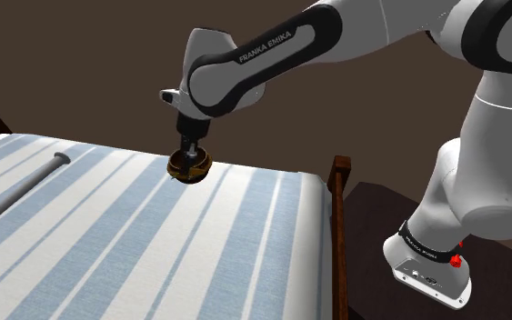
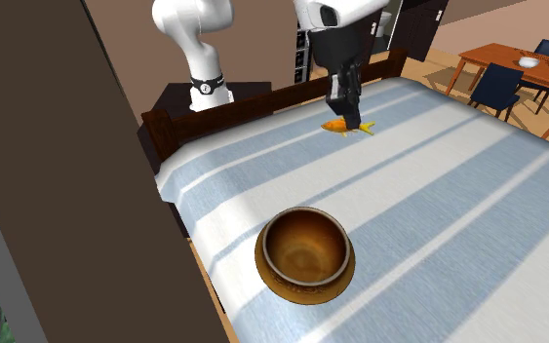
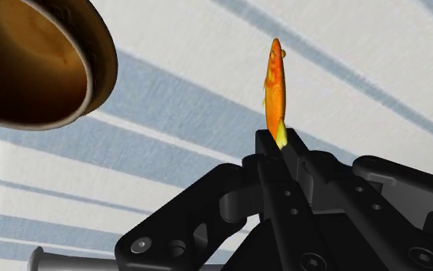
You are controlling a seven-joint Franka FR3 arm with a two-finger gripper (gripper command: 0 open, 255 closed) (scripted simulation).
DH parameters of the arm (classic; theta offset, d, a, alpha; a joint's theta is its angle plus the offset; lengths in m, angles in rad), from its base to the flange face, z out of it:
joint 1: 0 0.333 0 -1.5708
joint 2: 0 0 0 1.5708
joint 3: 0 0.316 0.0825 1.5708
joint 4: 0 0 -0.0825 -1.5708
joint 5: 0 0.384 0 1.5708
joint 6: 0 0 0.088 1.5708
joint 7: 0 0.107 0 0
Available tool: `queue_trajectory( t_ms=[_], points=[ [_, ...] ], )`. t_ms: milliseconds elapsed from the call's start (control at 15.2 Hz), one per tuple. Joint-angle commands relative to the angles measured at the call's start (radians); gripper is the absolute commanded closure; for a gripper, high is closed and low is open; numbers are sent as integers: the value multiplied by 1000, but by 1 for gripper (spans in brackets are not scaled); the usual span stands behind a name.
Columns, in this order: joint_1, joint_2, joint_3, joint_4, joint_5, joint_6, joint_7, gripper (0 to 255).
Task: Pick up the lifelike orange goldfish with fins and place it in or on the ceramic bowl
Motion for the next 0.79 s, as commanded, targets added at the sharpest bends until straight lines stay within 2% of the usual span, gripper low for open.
queue_trajectory(
  t_ms=[0,396,726],
  points=[
    [-24,34,-15,55,3,-33,-34,255],
    [-93,167,-50,272,1,-145,-111,255],
    [-148,310,-72,509,-5,-260,-156,255]
  ],
)
